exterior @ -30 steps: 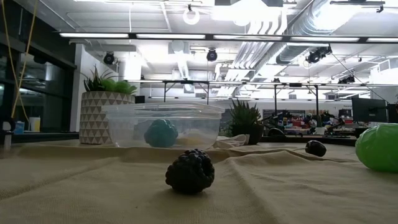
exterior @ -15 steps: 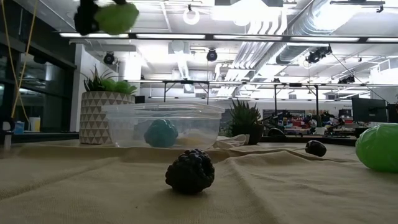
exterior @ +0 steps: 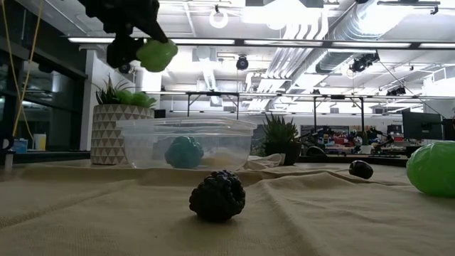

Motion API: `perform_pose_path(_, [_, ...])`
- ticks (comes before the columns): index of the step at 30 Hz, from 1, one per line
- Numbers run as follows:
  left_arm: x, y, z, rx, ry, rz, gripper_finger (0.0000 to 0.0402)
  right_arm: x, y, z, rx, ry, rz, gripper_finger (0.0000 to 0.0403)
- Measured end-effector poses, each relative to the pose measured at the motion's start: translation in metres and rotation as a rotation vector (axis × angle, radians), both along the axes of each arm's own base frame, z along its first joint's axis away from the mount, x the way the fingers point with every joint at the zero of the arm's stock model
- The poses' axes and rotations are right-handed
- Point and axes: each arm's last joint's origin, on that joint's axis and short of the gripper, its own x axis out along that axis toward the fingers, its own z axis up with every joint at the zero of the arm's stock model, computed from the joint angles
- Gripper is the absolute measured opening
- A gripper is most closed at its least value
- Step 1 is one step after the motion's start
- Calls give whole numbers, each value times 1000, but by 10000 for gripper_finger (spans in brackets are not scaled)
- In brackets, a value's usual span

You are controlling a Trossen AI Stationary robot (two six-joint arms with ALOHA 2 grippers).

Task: Pick and placing Produce into tupperware
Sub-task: Put the green starfruit into transparent bin

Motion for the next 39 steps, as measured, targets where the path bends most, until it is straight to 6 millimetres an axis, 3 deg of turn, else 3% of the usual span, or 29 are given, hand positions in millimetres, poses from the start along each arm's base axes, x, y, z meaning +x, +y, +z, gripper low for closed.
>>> perform_pose_path(10, [31,3,-31,-32,98,-62,227,1,1,-1,-7,6,3,190])
perform_pose_path(16, [39,4,-45,-50,157,-67,227,1,1,-1,-1,5,3,190])
perform_pose_path(25, [58,8,-26,18,156,-101,226,1,0,-1,-2,8,3,190])
perform_pose_path(39, [100,13,-29,42,369,-244,224,1,1,-2,-14,22,15,190])
